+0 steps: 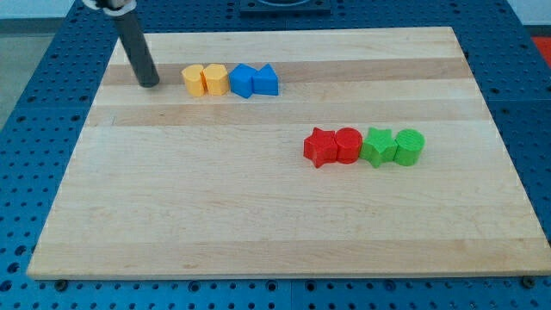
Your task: Push green circle and green star towards right
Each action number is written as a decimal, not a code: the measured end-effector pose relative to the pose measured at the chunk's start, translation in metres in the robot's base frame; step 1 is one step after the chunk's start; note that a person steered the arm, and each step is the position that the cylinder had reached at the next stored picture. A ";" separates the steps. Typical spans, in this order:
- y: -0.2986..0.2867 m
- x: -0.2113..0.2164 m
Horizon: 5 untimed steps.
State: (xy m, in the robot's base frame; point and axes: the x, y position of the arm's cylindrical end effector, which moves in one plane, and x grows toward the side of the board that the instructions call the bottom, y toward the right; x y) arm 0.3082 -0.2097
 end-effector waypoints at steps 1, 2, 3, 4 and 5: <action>0.038 -0.017; 0.052 -0.030; 0.052 -0.021; 0.051 0.013; 0.052 0.039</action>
State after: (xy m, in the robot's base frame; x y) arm 0.3471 -0.1575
